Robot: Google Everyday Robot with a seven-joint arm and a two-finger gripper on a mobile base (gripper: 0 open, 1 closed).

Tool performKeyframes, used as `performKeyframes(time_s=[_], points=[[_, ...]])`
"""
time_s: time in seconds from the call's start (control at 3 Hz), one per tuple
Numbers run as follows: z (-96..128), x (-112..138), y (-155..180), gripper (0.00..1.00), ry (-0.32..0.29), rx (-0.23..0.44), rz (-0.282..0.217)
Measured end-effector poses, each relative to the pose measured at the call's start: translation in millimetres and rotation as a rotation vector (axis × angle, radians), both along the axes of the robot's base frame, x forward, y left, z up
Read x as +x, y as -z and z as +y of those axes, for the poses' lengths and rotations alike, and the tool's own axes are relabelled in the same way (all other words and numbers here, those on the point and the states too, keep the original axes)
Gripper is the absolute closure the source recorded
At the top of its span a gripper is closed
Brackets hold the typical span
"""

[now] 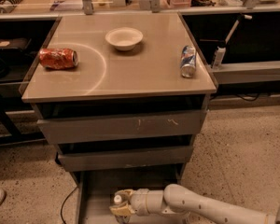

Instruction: Pick blue plastic bottle from bottom drawer and place on counter

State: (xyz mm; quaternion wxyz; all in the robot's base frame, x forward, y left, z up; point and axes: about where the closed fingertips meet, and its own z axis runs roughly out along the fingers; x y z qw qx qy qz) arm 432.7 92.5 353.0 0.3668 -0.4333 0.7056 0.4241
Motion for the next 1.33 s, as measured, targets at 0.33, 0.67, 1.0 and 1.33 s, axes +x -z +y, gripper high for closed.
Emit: performKeyframes(time_s=[0.33,0.67,1.0,1.33], points=[[-6.6,2.2,-66.7,1.0,0.008,-0.01,-0.049],[-6.6,2.2,-66.9,1.0,0.007,-0.01,-0.049],[5.1,-1.3,-114.1,1.0,-0.025,0.021,-0.064],[18.1,-0.7,-183.7,1.0,-0.051,0.038,-0.1]])
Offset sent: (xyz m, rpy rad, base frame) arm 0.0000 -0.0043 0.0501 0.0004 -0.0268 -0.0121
